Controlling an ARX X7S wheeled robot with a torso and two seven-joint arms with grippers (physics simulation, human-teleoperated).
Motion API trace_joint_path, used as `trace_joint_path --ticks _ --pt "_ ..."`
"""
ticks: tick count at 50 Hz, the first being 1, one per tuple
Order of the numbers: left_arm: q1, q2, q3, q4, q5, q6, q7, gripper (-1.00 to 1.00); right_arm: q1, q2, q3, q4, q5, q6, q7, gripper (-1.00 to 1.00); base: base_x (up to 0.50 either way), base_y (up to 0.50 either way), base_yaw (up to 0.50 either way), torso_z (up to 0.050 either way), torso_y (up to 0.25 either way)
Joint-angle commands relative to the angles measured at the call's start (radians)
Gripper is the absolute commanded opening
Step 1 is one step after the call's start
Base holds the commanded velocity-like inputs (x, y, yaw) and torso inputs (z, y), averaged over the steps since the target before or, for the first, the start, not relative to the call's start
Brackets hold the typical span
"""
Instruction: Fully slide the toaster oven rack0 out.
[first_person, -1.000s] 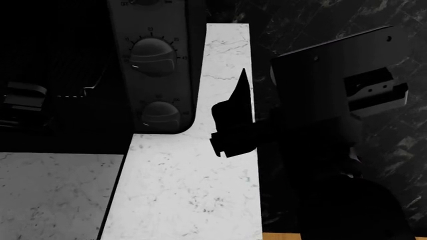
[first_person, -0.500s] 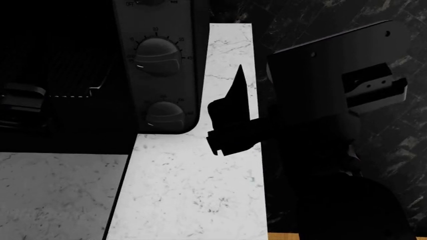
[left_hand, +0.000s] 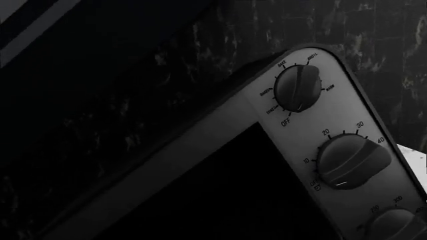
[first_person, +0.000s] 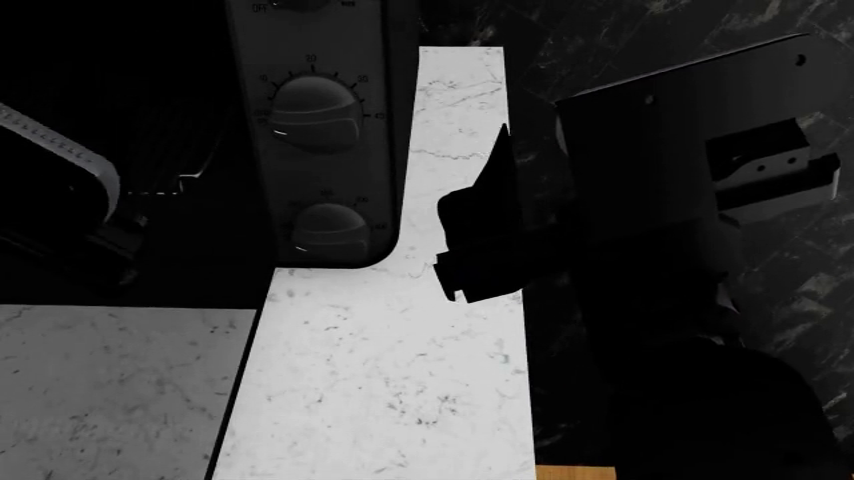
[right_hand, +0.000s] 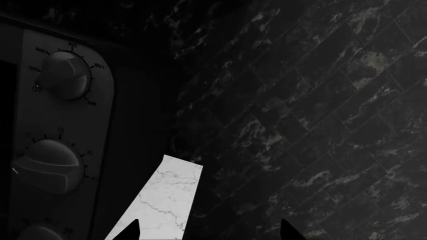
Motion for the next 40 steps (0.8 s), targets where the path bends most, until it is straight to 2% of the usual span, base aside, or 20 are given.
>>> trace_joint_path --ticks 1,21,25,32,40 --pt "-0.058 -0.053 0.153 -0.112 0.322 0.046 0.315 1.0 -0.005 0.006 0.005 0.013 -0.007 -0.009 0.003 1.0 0.0 0.0 0.0 0.0 0.0" --pt "-0.022 -0.088 0.206 -0.233 0.261 0.121 0.354 1.0 -0.005 0.019 0.011 0.003 -0.002 0.005 0.009 1.0 0.0 0.0 0.0 0.0 0.0" --pt "-0.007 -0.093 0.201 -0.254 0.229 0.146 0.329 1.0 -0.007 0.019 0.006 0.013 0.002 0.0 0.008 1.0 0.0 0.0 0.0 0.0 0.0" --pt "0.027 -0.09 0.156 -0.325 0.124 0.231 0.204 1.0 -0.008 0.022 0.001 0.022 0.002 -0.005 0.014 1.0 0.0 0.0 0.0 0.0 0.0" --pt "0.044 -0.079 0.141 -0.394 0.064 0.287 0.136 1.0 -0.006 0.024 0.001 0.022 0.005 -0.004 0.016 1.0 0.0 0.0 0.0 0.0 0.0"
